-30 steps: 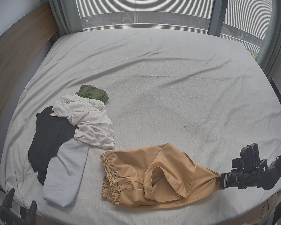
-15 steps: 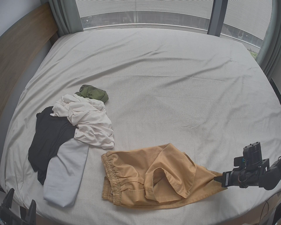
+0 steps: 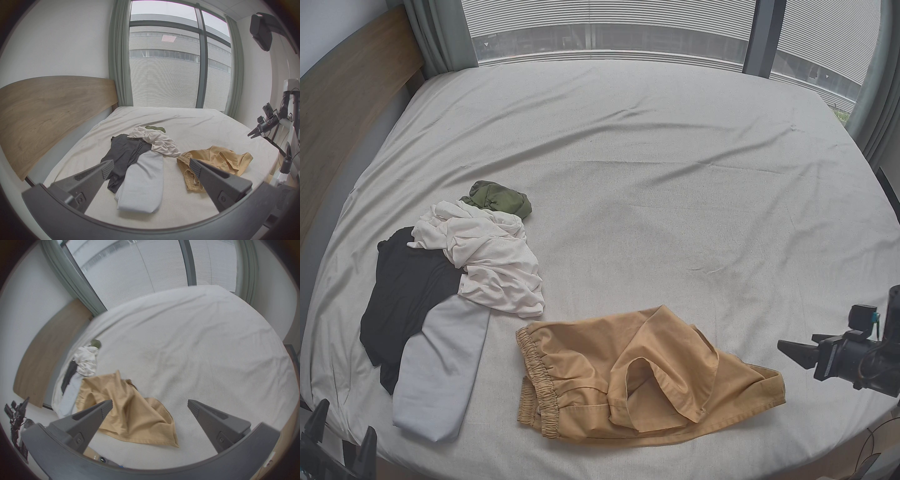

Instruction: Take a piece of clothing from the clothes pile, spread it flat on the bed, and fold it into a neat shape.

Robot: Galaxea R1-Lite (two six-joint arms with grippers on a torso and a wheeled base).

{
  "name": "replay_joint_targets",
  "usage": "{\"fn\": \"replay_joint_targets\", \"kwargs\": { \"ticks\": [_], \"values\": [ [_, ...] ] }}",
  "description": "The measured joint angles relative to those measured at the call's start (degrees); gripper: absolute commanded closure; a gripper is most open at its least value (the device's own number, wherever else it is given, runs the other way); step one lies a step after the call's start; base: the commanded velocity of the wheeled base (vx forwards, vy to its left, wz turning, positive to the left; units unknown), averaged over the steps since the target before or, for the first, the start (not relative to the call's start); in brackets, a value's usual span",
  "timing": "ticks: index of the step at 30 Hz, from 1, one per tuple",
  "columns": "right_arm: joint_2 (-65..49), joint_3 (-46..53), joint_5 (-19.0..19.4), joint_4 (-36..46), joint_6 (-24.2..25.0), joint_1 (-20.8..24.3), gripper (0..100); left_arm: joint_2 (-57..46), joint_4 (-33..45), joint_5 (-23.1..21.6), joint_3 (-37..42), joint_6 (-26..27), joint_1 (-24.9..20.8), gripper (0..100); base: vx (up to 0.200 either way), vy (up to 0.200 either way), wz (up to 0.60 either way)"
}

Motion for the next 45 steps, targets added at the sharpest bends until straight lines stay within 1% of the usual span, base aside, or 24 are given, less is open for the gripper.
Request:
{"fn": "replay_joint_targets", "kwargs": {
  "ticks": [4, 6, 7, 8, 9, 12, 13, 15, 17, 20, 23, 30, 33, 35, 38, 40, 43, 45],
  "values": [
    [-5.4, 0.0, 4.4, 0.9, 0.0, 1.0, 0, 1.7, -0.7, -1.1, -6.5, -1.1, -1.1, 0, 0.000, 0.000, 0.00],
    [-6.2, 0.0, 5.3, 1.0, 0.1, 1.2, 0, 2.3, -0.9, -1.6, -8.3, -1.6, -1.5, 0, 0.000, 0.000, 0.00],
    [-7.0, -0.1, 6.3, 1.2, 0.1, 1.5, 0, 3.0, -1.0, -2.3, -10.3, -2.4, -2.0, 0, 0.000, 0.000, 0.00],
    [-8.6, -0.5, 9.2, 1.6, 0.4, 2.1, 0, 4.8, -1.4, -4.8, -14.9, -4.8, -3.5, 0, 0.000, 0.000, 0.00],
    [-9.3, -0.9, 11.6, 1.8, 0.6, 2.7, 0, 6.3, -1.7, -7.6, -17.2, -7.4, -4.8, 0, 0.000, 0.000, 0.00],
    [-10.4, -2.1, 16.2, 2.2, 0.9, 3.8, 0, 10.5, -2.9, -13.2, -20.0, -14.0, -8.1, 0, 0.000, 0.000, 0.00],
    [-10.7, -2.6, 17.4, 2.2, 1.0, 4.2, 0, 12.1, -3.4, -14.6, -20.4, -15.3, -9.0, 0, 0.000, 0.000, 0.00],
    [-11.0, -3.4, 19.5, 2.5, 1.1, 5.1, 0, 15.1, -4.6, -17.1, -20.8, -17.0, -10.7, 0, 0.000, 0.000, 0.00],
    [-11.3, -4.6, 21.6, 2.6, 1.2, 6.2, 0, 19.2, -7.5, -20.3, -21.2, -18.5, -12.7, 0, 0.000, 0.000, 0.00],
    [-11.3, -6.3, 24.7, 2.6, 1.3, 7.4, 0, 25.2, -13.5, -24.3, -21.4, -20.1, -15.2, 0, 0.000, 0.000, 0.00],
    [-10.6, -7.6, 27.1, 2.6, 1.6, 8.4, 0, 29.8, -18.2, -27.3, -21.4, -20.9, -16.7, 0, 0.000, 0.000, 0.00],
    [-5.1, -8.8, 28.1, 1.2, 1.6, 9.5, 0, 34.6, -19.2, -29.0, -19.8, -20.9, -17.7, 0, 0.000, 0.000, 0.00],
    [-0.7, -8.8, 28.1, -1.5, 1.4, 10.1, 0, 35.9, -19.5, -29.3, -19.5, -20.7, -17.7, 0, 0.000, 0.000, 0.00],
    [3.6, -8.7, 28.0, -5.7, 1.2, 10.7, 0, 37.4, -19.5, -29.5, -20.4, -20.6, -17.5, 0, 0.000, 0.000, 0.00],
    [8.7, -8.6, 26.8, -9.4, 1.0, 12.2, 0, 40.1, -19.6, -29.6, -22.4, -20.4, -16.7, 0, 0.000, 0.000, 0.00],
    [12.4, -8.7, 25.2, -11.4, 0.9, 13.8, 0, 42.4, -19.8, -30.0, -23.7, -20.3, -15.6, 0, 0.000, 0.000, 0.00],
    [17.7, -9.1, 22.7, -12.8, 0.7, 16.4, 0, 45.9, -20.8, -31.9, -24.6, -19.3, -12.8, 0, 0.000, 0.000, 0.00],
    [19.9, -9.2, 22.0, -13.1, 0.7, 17.5, 0, 47.8, -21.7, -32.9, -24.6, -18.2, -10.7, 0, 0.000, 0.000, 0.00]
  ]
}}
